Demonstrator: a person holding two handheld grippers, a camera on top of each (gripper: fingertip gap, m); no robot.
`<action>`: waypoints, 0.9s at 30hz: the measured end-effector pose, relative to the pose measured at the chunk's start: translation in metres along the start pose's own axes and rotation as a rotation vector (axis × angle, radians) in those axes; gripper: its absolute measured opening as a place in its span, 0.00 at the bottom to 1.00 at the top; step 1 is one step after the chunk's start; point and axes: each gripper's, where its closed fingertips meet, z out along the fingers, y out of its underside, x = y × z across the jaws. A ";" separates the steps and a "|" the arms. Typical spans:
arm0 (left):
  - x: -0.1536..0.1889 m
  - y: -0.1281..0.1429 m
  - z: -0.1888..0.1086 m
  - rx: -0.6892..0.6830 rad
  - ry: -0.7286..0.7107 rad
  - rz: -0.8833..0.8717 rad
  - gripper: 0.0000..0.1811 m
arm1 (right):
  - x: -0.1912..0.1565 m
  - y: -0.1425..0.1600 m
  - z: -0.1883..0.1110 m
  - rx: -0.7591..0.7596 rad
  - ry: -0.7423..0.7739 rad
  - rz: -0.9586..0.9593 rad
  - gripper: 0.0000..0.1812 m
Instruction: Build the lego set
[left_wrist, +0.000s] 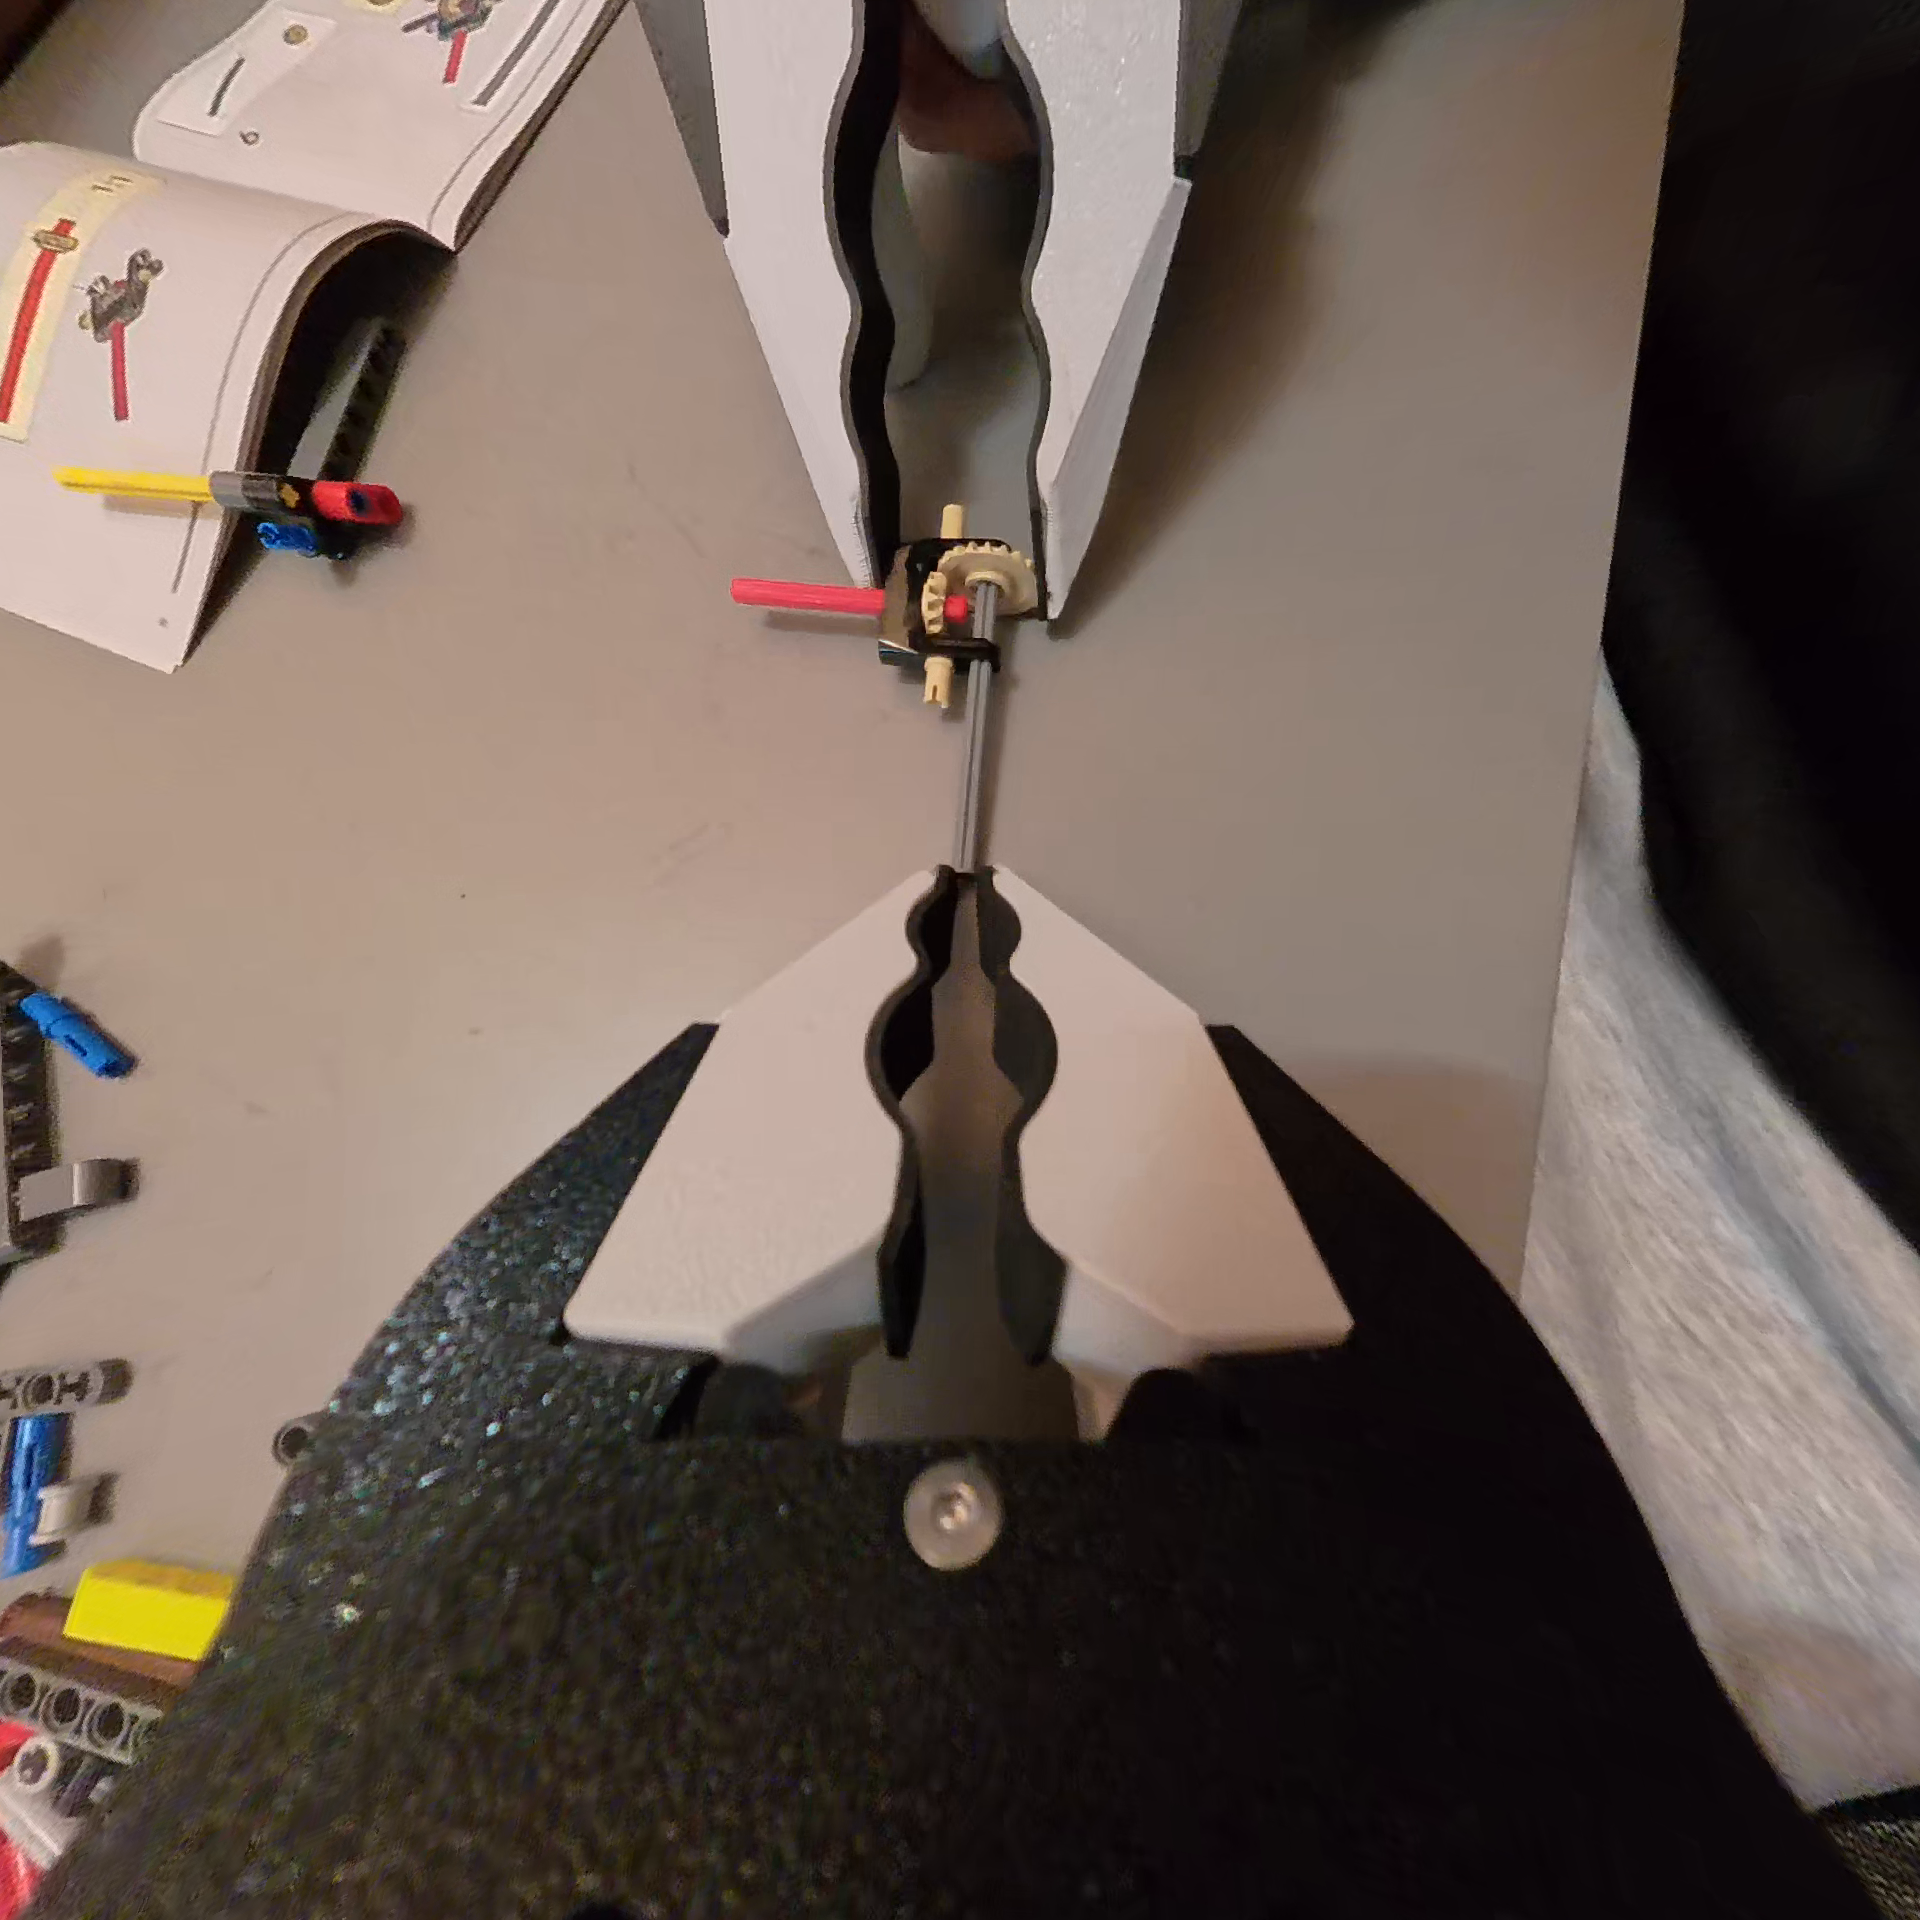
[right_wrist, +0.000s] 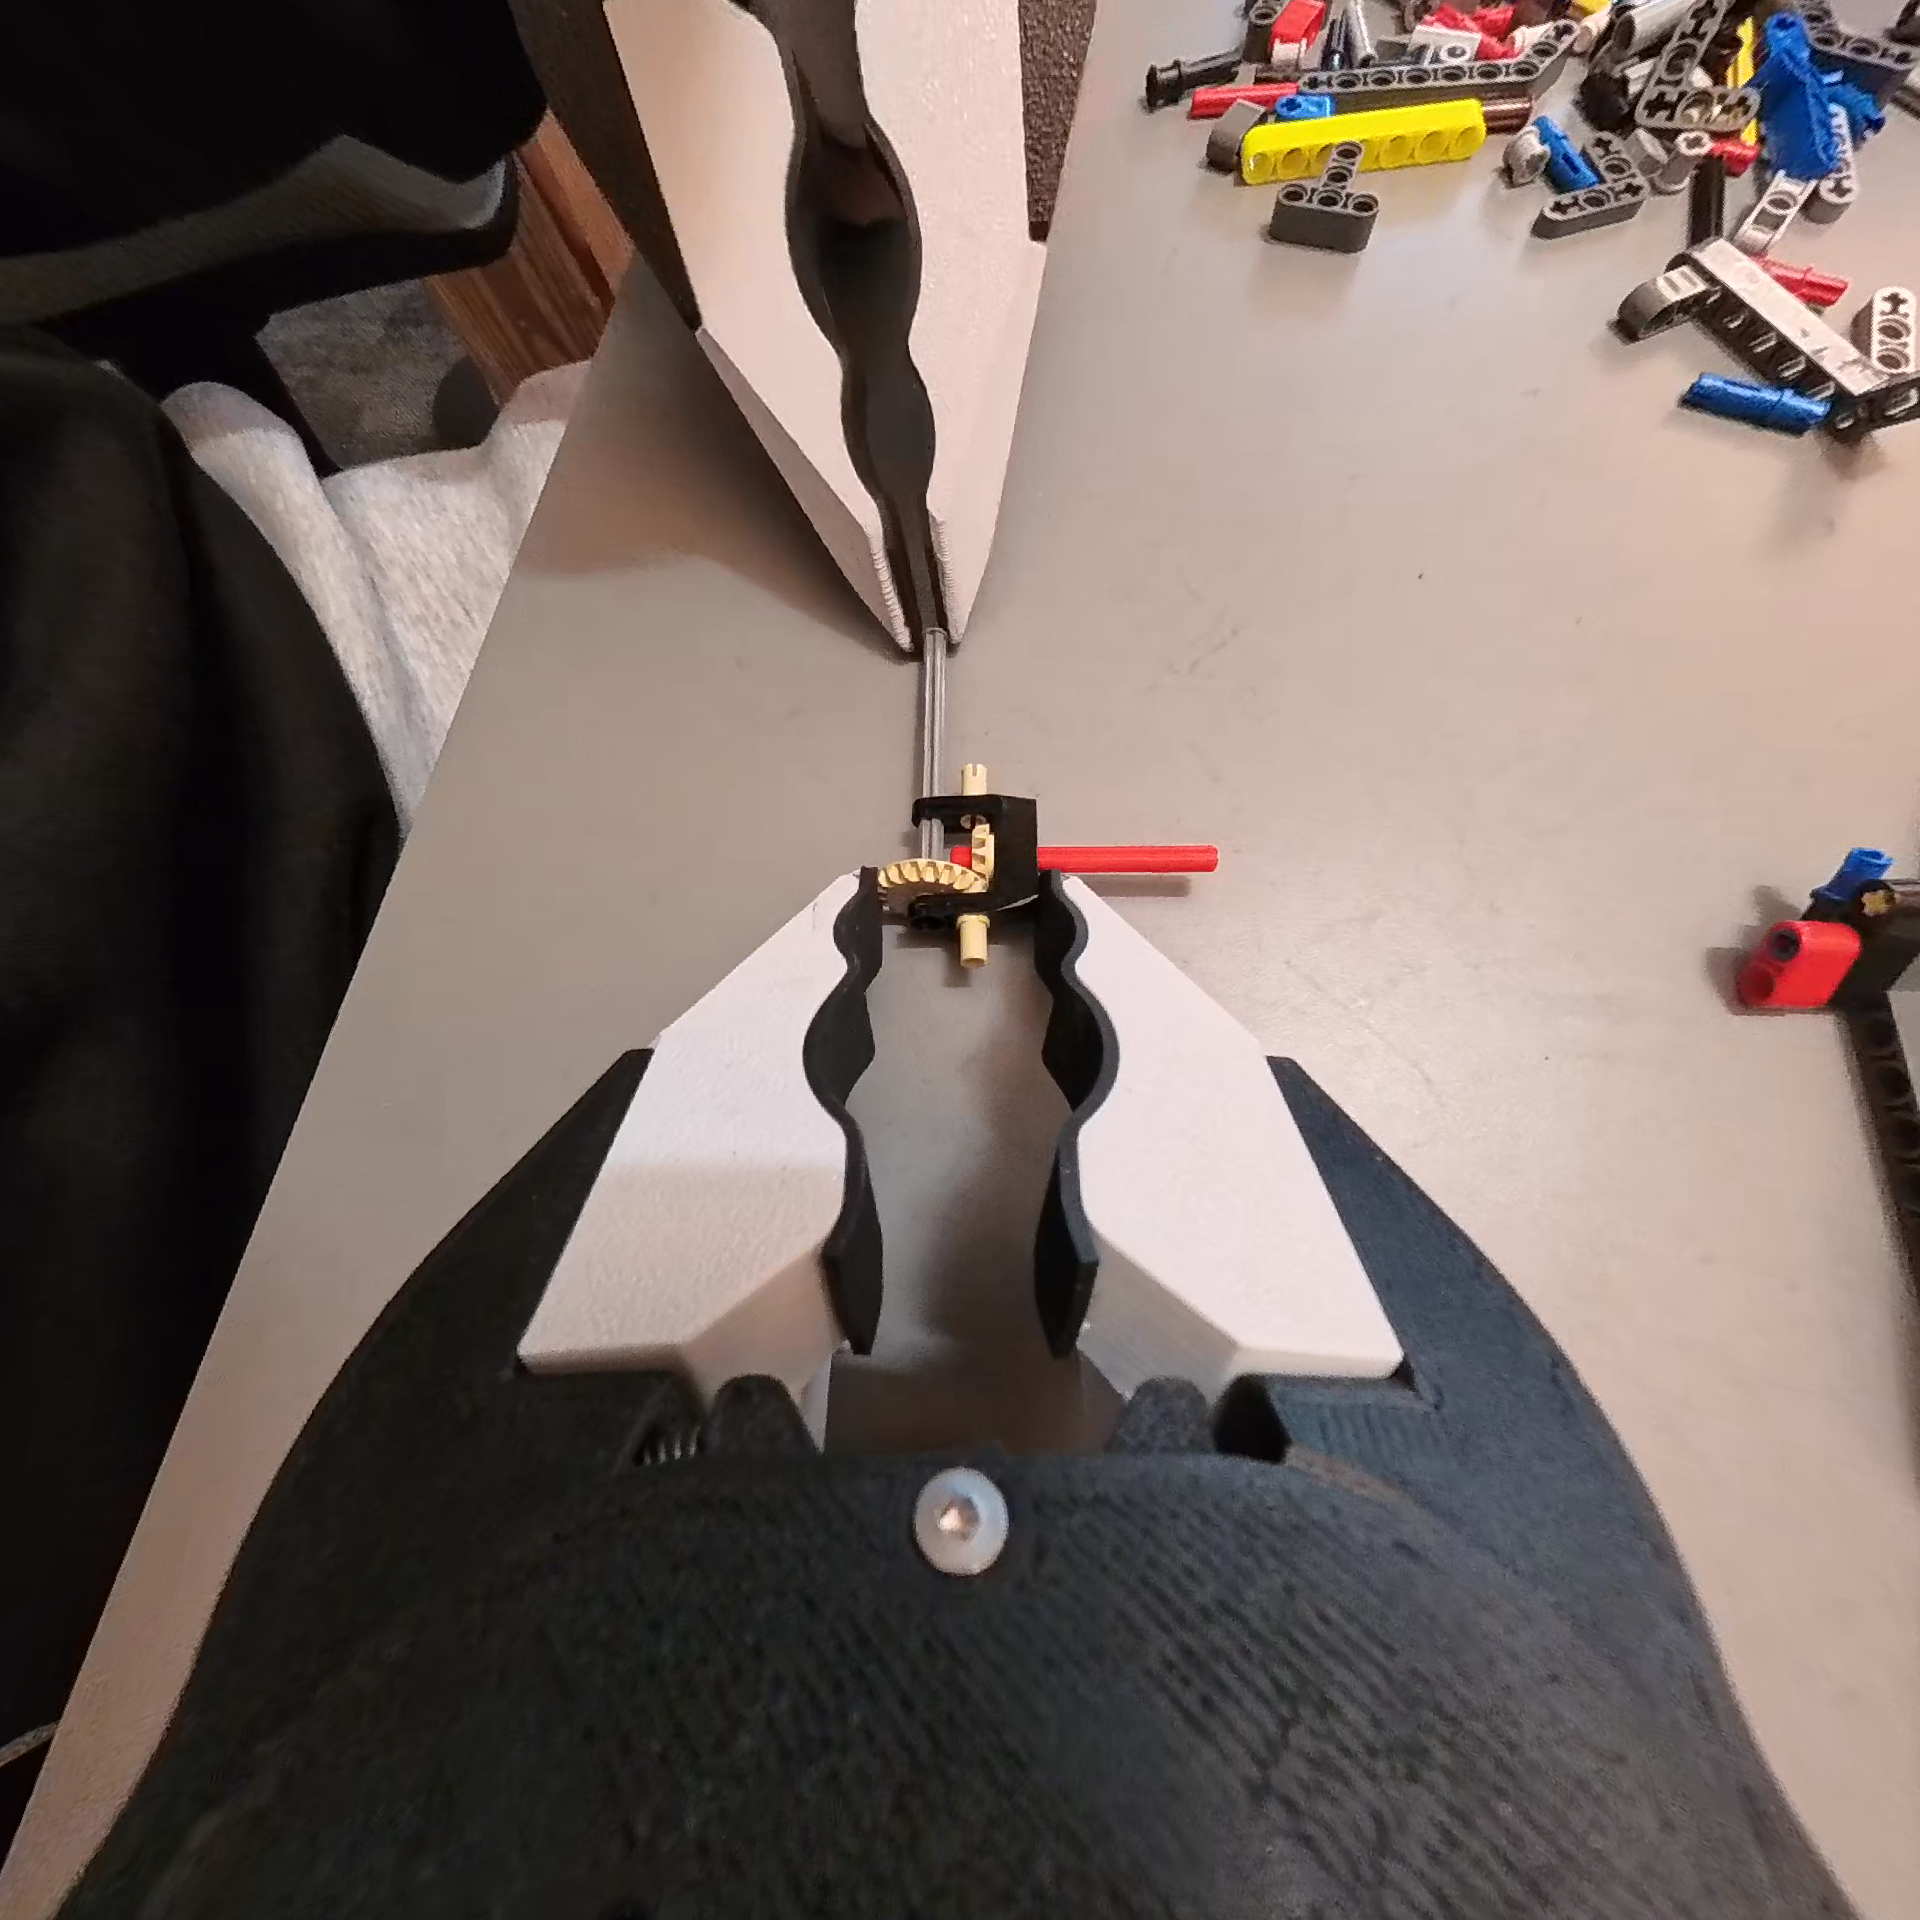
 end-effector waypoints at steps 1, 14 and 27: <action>0.000 0.000 0.000 0.000 -0.004 -0.001 0.01 | 0.000 0.000 0.000 -0.001 0.004 -0.006 0.16; -0.005 -0.016 -0.004 0.056 -0.177 0.063 0.15 | 0.001 -0.002 0.000 0.015 -0.009 0.039 0.16; -0.021 -0.050 -0.003 0.096 -0.433 0.177 0.01 | 0.002 -0.041 -0.032 0.270 -0.102 0.066 0.25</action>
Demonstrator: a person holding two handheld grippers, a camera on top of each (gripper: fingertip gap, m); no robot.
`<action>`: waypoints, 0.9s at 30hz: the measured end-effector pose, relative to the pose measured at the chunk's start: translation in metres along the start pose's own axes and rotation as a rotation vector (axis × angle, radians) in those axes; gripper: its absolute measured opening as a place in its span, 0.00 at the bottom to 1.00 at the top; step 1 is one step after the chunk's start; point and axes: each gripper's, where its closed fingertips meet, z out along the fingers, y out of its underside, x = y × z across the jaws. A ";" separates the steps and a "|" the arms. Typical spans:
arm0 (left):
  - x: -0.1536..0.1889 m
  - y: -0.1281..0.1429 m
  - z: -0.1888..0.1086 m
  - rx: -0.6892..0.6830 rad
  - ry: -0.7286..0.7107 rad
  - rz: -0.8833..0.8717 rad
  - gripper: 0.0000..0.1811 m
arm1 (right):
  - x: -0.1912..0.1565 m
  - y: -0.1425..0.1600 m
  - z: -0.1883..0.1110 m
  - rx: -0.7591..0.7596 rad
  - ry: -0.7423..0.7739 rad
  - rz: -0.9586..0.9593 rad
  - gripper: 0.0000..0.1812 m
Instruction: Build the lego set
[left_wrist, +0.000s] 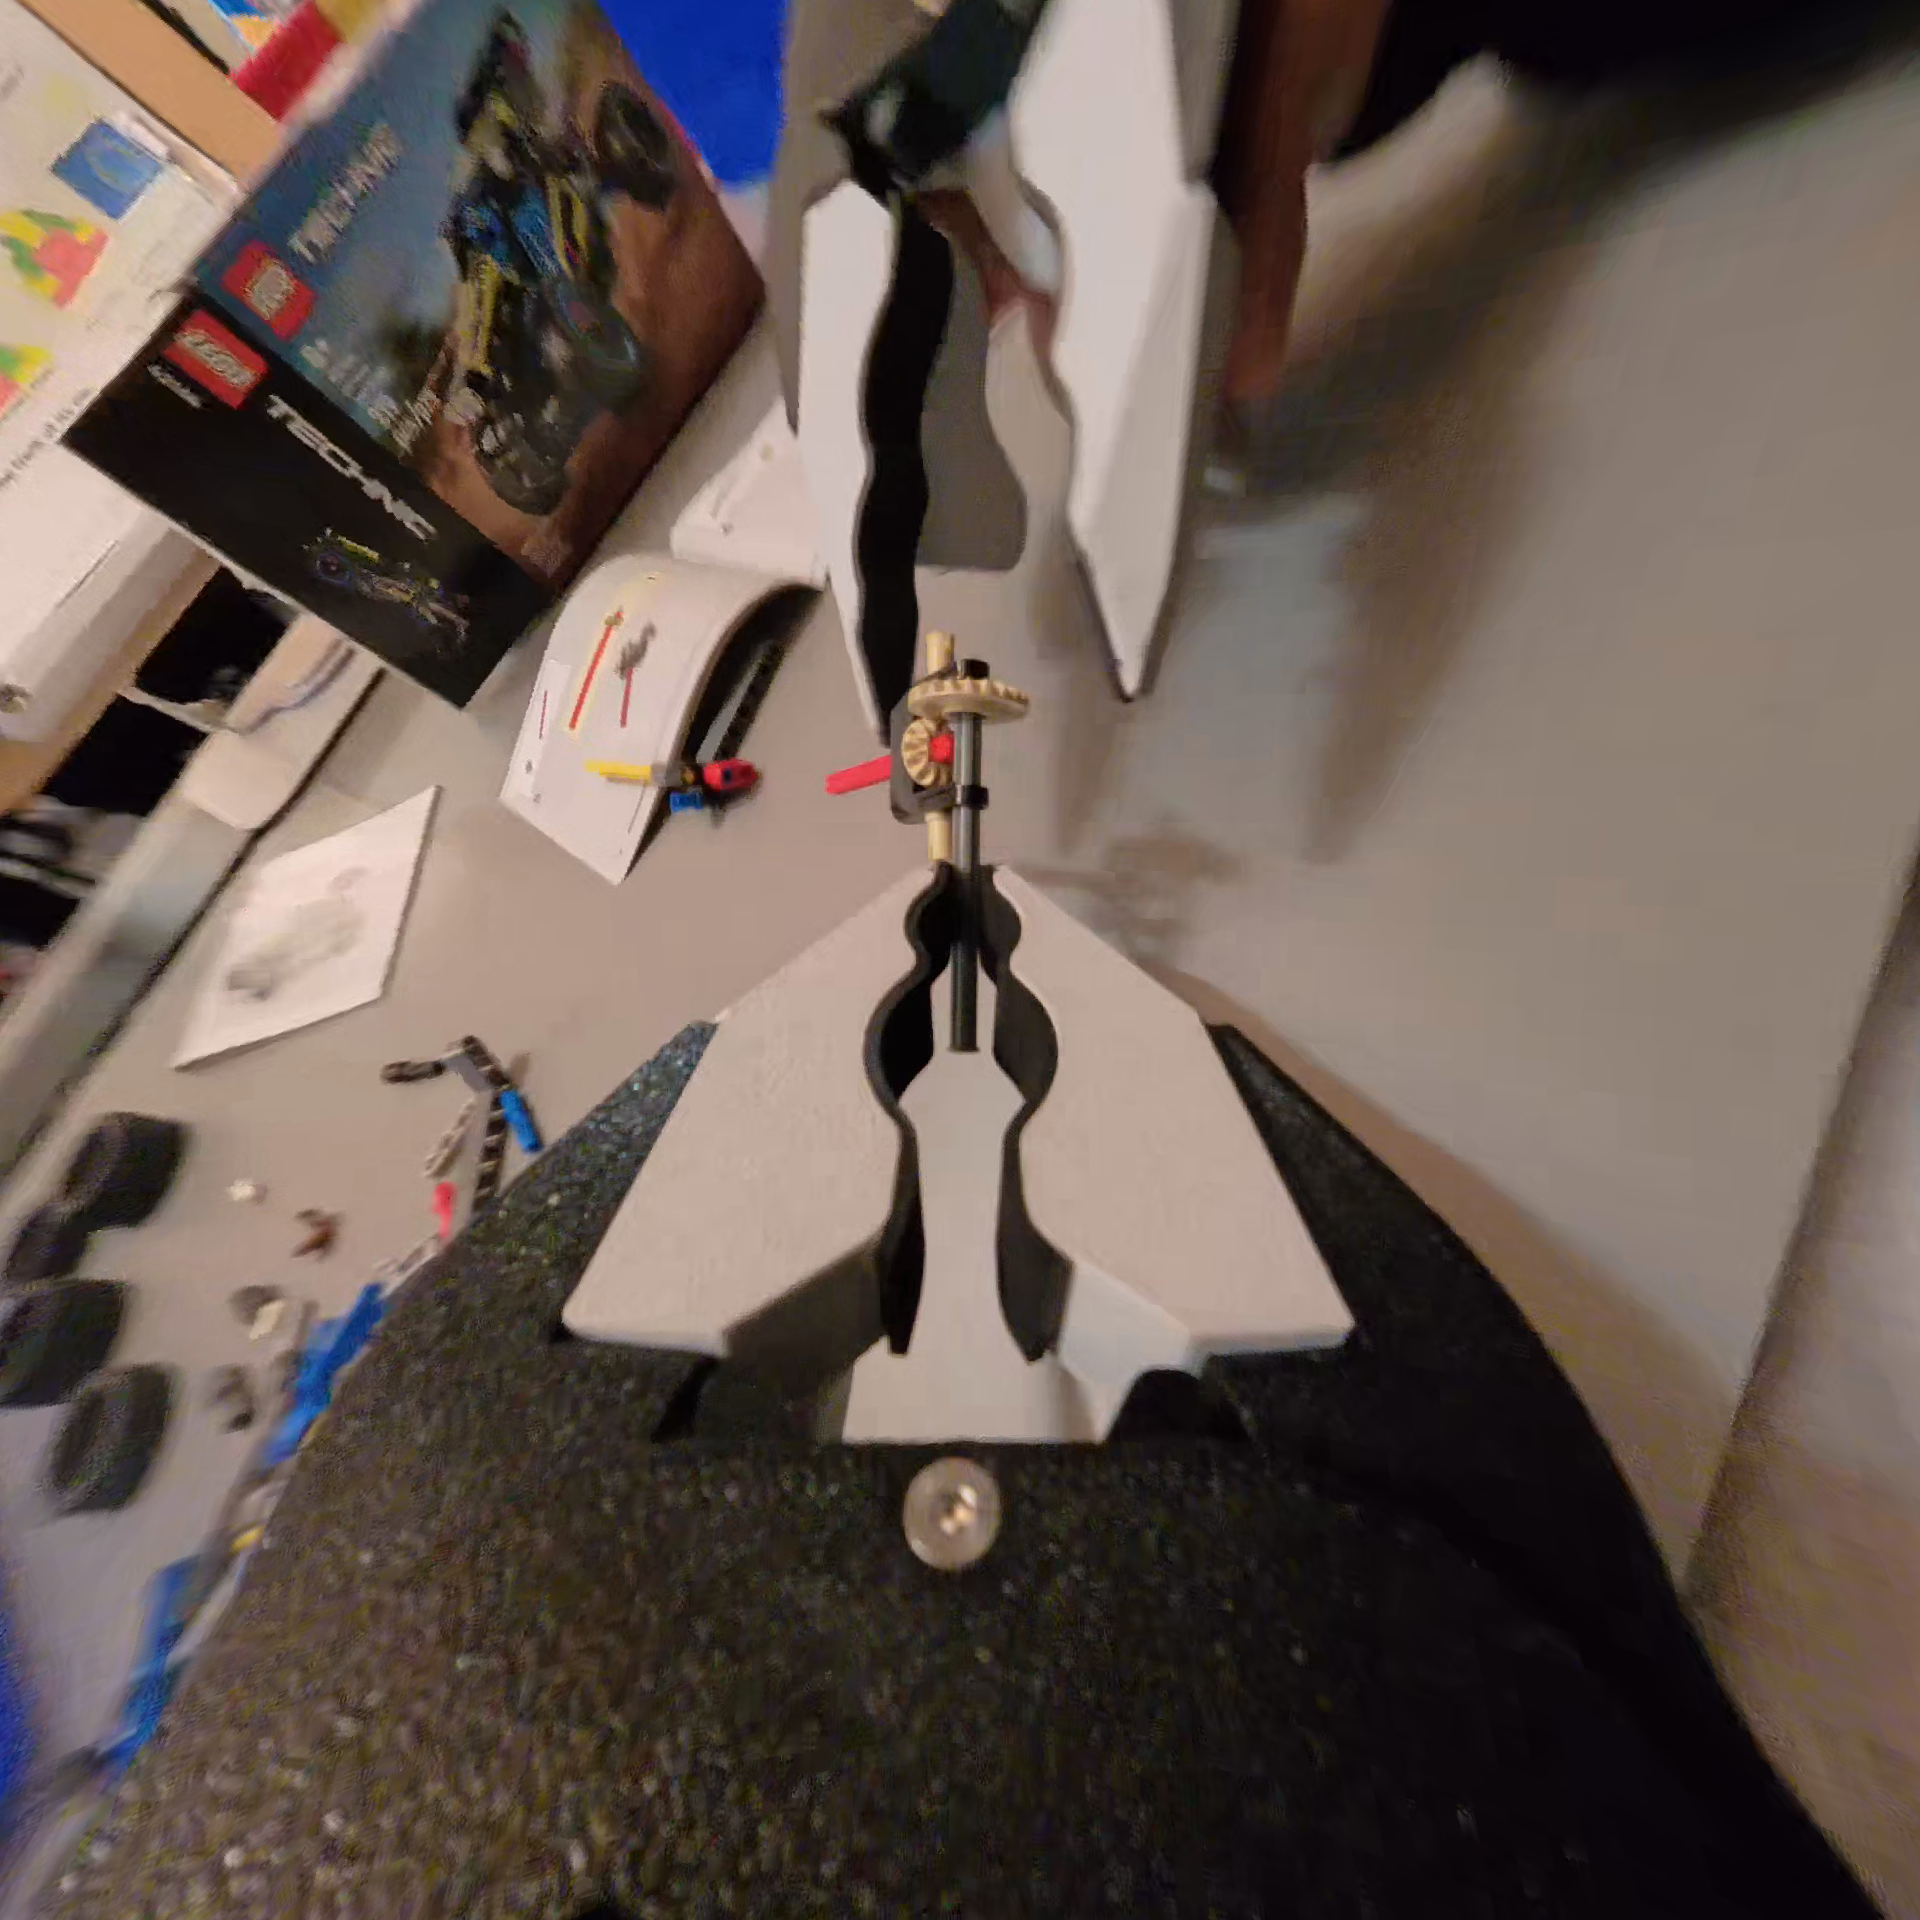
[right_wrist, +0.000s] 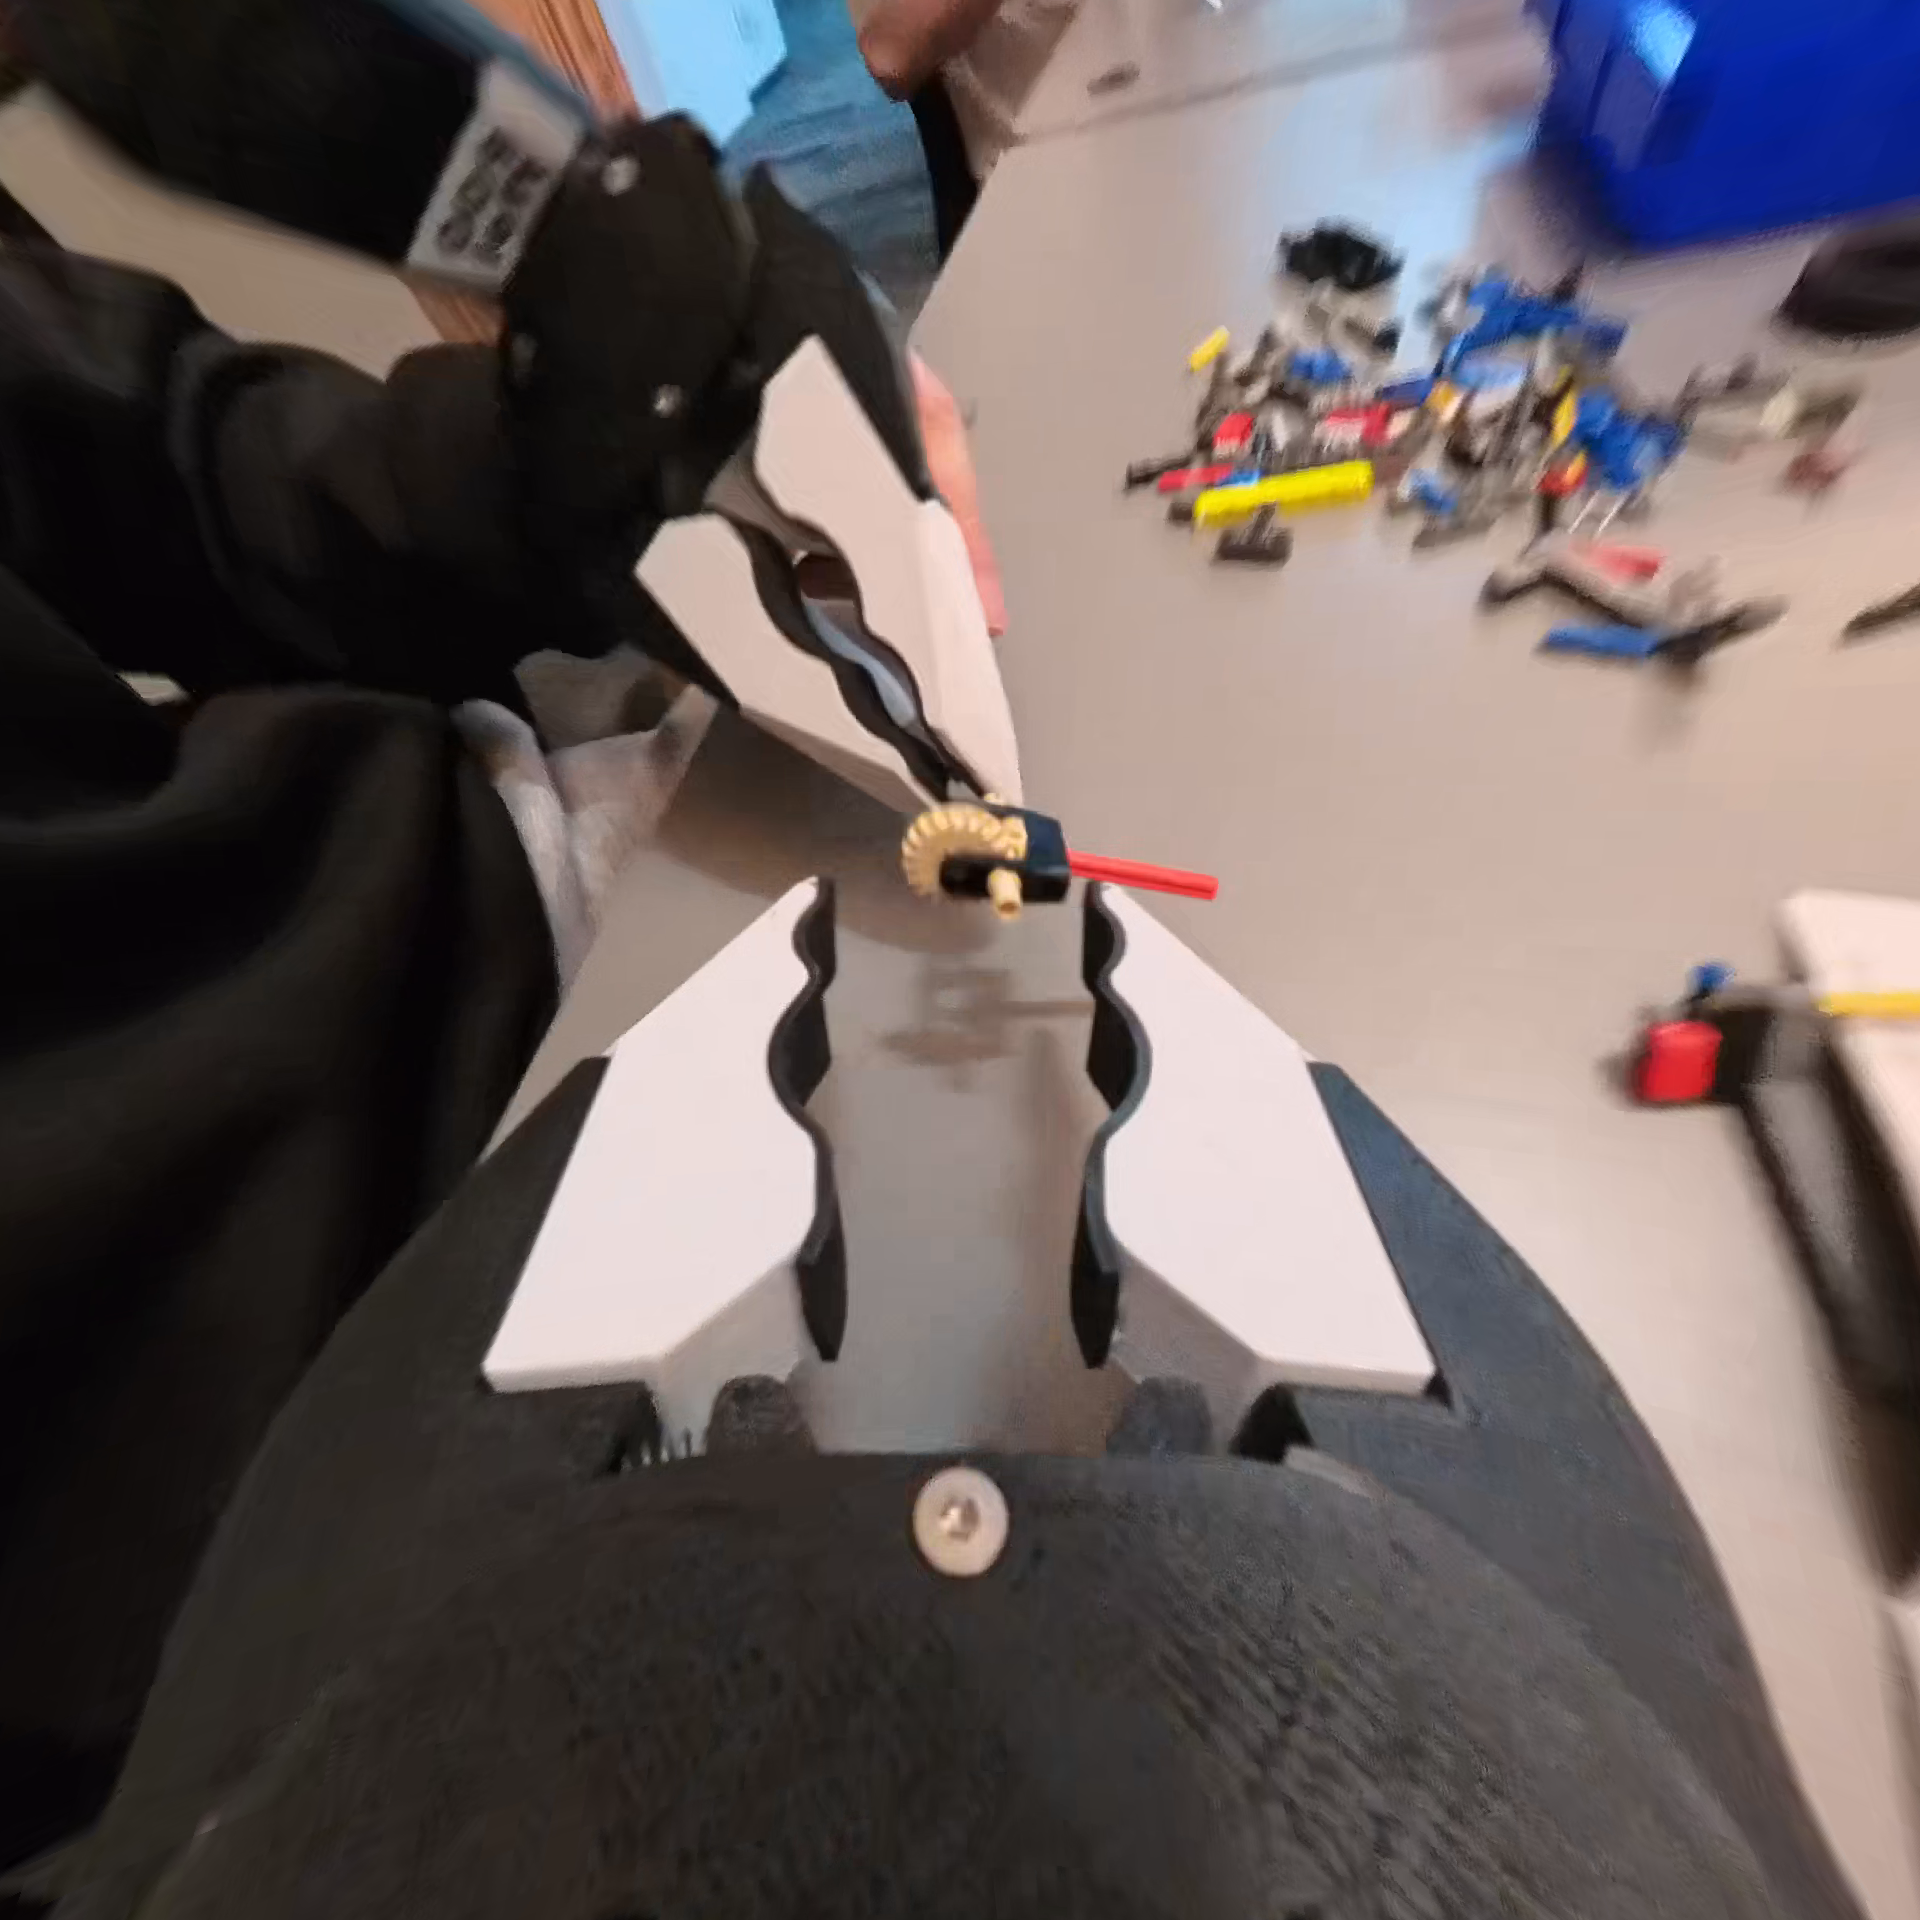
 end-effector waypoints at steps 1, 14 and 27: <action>-0.003 -0.008 -0.004 0.064 0.042 -0.082 0.01 | 0.002 -0.007 -0.007 0.017 0.039 -0.079 0.30; 0.005 -0.105 -0.046 0.657 0.727 -0.678 0.01 | -0.038 -0.084 -0.065 0.390 -0.028 -0.275 0.14; 0.002 -0.111 -0.042 0.731 0.602 -0.615 0.01 | -0.050 -0.083 -0.063 0.449 -0.075 -0.289 0.04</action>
